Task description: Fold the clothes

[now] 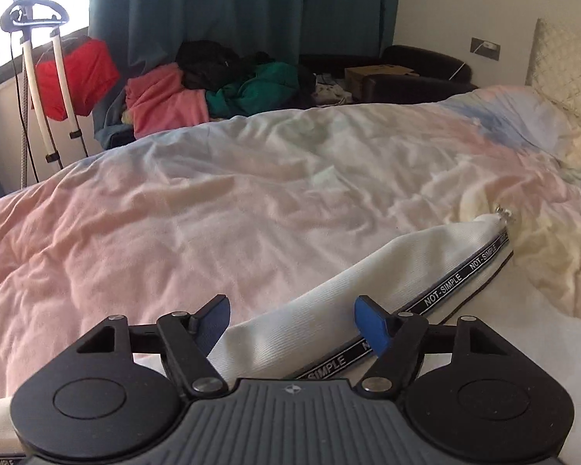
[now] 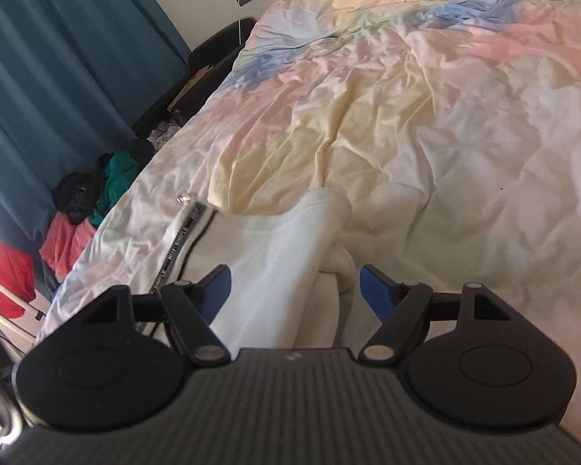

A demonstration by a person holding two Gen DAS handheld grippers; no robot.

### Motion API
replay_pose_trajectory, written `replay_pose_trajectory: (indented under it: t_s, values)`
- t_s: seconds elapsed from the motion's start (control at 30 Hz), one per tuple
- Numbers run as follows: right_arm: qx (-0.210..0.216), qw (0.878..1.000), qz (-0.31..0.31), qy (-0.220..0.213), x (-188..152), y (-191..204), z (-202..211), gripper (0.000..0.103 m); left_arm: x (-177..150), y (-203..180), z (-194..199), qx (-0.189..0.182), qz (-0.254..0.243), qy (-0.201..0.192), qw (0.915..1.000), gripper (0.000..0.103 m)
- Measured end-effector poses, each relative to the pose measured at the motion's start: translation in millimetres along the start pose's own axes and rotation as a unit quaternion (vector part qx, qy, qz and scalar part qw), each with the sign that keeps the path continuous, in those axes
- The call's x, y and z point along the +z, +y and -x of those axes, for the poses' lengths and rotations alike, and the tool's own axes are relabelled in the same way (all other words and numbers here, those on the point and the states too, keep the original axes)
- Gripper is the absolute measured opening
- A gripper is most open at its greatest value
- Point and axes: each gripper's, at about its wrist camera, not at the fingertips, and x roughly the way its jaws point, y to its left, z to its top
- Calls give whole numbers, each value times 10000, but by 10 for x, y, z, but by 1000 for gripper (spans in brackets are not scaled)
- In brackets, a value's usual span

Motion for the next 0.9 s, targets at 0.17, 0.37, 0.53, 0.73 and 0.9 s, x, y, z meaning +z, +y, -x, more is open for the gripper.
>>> replay_pose_trajectory:
  t_s: [0.17, 0.37, 0.53, 0.73, 0.9]
  values:
    - [200, 9993, -22, 301, 7, 23, -104, 76, -382, 428, 757, 27, -214, -38, 9998, 74]
    - [733, 9942, -370, 699, 119, -112, -69, 77, -1089, 1051, 2063, 230, 14, -60, 9997, 76]
    - [1241, 9827, -500, 1280, 209, -105, -11, 76, -1669, 1271, 2840, 168, 176, 73, 9997, 77]
    - [1942, 9530, -862, 2161, 336, -237, -52, 70, -2038, 1091, 3033, 53, -444, -32, 9990, 77]
    - [1883, 9545, -880, 2140, 398, -357, -71, 69, -2224, 917, 2847, 286, -917, -28, 9954, 75]
